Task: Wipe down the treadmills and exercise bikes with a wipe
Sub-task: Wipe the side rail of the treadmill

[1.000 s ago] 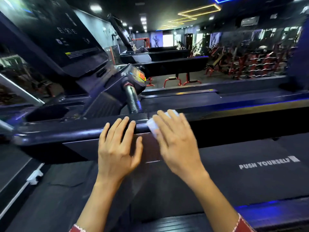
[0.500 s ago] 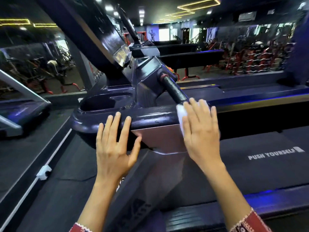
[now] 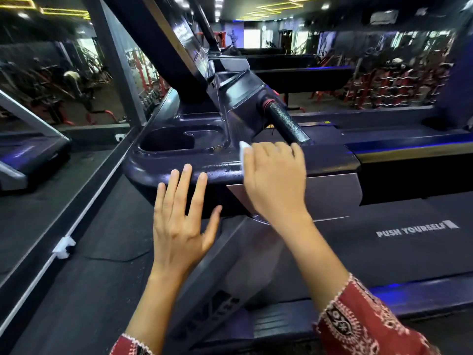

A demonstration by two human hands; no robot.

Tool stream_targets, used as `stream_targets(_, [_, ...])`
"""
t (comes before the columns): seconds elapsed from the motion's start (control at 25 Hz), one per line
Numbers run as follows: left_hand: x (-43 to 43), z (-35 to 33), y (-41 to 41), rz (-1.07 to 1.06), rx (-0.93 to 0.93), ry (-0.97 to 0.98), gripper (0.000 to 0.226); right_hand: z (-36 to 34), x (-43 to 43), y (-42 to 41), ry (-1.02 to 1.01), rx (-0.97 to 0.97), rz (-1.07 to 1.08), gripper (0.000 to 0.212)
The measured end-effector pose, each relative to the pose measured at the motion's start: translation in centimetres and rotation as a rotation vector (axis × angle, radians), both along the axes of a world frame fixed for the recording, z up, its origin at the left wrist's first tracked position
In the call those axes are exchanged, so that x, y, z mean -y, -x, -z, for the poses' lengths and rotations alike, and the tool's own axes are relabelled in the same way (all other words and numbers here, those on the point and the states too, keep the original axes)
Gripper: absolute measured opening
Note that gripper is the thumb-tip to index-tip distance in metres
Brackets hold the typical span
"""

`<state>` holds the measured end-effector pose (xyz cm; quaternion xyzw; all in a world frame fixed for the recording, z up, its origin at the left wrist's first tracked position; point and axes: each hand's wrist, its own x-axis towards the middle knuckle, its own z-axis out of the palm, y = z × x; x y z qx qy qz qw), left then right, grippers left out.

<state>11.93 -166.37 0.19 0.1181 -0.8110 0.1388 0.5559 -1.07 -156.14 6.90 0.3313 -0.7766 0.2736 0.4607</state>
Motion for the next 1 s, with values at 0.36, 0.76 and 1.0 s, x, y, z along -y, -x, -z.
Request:
stream_targets(0.36, [-1.3, 2.0, 1.1, 0.041, 0.011, -0.012, 0.059, 7.7, -4.3, 2.4, 0.115, 0.066, -0.008, 0.056])
stream_targets(0.76, [-6.2, 3.5, 6.0, 0.018, 0.049, 0.097, 0.061, 10.3, -8.7, 7.0, 0.166, 0.039, -0.04, 0.057])
stream_targets(1.0, [-9.1, 4.3, 8.3, 0.058, 0.055, 0.065, 0.057, 14.3, -11.1, 8.5, -0.031, -0.122, -0.117, 0.058])
